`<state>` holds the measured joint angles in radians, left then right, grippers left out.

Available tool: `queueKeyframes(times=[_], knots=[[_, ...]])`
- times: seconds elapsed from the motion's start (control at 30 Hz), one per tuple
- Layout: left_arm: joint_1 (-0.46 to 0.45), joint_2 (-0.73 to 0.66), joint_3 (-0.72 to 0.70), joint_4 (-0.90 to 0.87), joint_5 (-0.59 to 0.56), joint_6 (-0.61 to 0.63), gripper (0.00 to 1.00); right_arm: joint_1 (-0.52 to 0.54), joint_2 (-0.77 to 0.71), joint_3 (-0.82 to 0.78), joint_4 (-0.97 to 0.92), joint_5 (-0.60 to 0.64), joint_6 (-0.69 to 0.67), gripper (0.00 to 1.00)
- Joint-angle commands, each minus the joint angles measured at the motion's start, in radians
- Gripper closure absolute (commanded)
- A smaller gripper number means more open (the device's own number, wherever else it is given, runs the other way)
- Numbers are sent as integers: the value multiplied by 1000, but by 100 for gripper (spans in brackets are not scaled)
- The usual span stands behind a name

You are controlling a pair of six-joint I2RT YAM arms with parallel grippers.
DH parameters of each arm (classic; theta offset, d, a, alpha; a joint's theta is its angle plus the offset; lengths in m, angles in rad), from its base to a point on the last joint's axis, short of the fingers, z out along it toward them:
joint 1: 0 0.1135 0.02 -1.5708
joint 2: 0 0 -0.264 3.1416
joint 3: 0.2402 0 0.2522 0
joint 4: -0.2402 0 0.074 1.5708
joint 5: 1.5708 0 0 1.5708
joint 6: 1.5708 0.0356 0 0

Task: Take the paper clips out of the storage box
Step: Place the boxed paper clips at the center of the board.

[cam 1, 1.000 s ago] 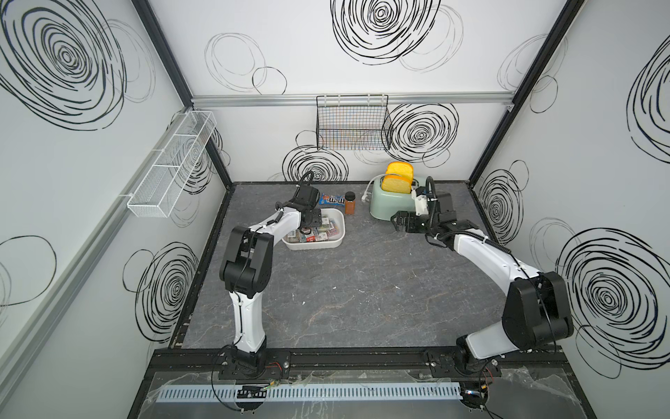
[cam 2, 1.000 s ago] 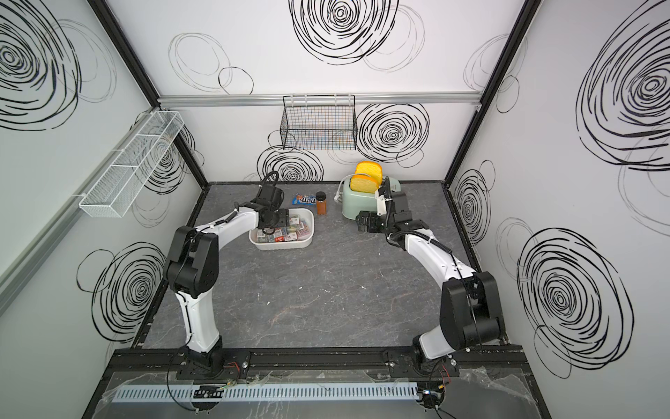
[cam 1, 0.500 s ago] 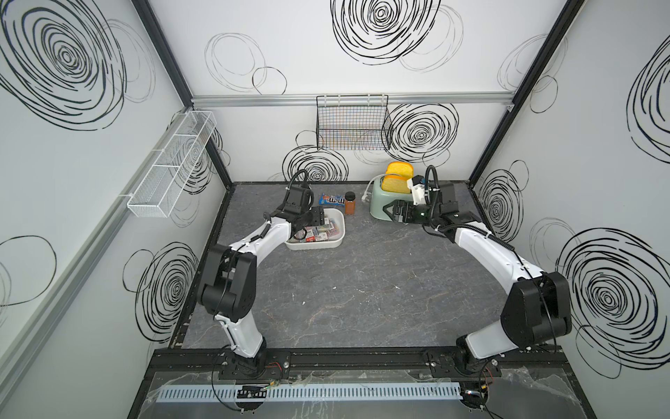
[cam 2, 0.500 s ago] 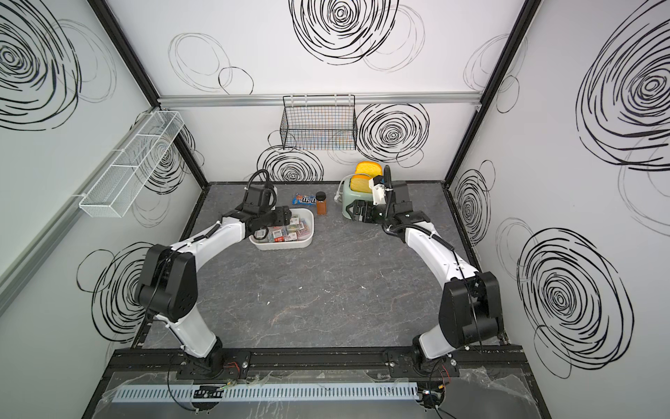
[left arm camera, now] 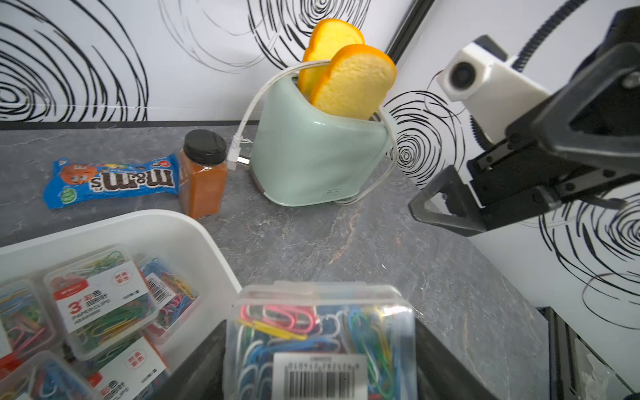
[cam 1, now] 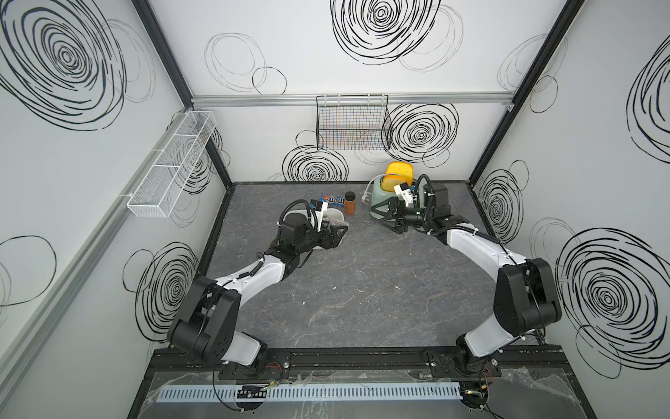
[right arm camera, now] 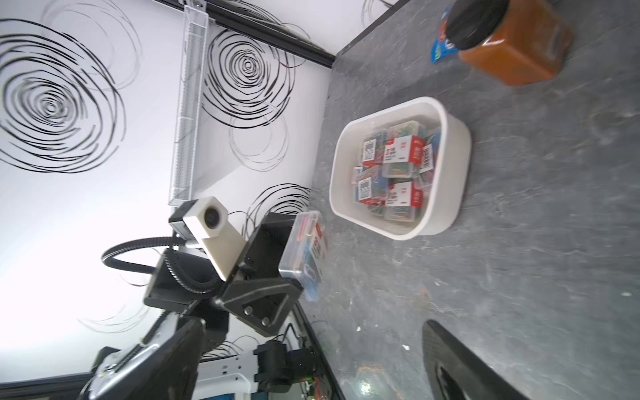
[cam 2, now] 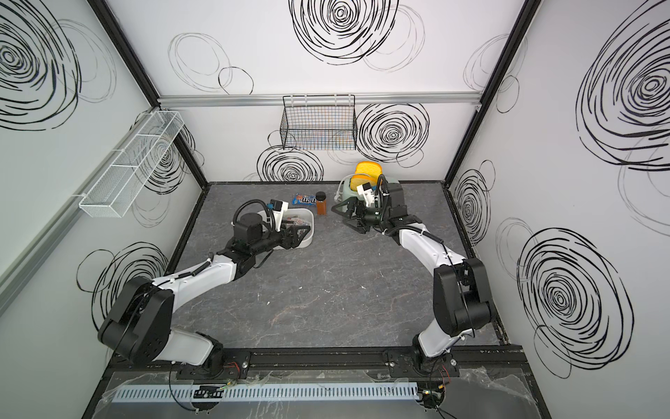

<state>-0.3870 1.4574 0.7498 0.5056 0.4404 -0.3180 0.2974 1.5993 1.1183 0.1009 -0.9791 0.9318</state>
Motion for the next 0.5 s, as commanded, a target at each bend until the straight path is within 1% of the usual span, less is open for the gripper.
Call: queueKeyframes(times=[0.0, 0.1, 0.2, 0.33, 0.47], knots=[[-21, -32, -16, 268, 43, 20, 50, 24, 19, -32, 168, -120, 189, 1], [-55, -29, -40, 366, 27, 58, 51, 41, 31, -49, 214, -141, 250, 0], [-87, -7, -46, 445, 30, 83, 56, 54, 43, -65, 294, -162, 318, 0], [-119, 25, -50, 531, 15, 87, 57, 69, 66, -96, 448, -194, 461, 0], [-145, 49, -58, 610, -4, 107, 61, 77, 77, -125, 572, -207, 575, 1]])
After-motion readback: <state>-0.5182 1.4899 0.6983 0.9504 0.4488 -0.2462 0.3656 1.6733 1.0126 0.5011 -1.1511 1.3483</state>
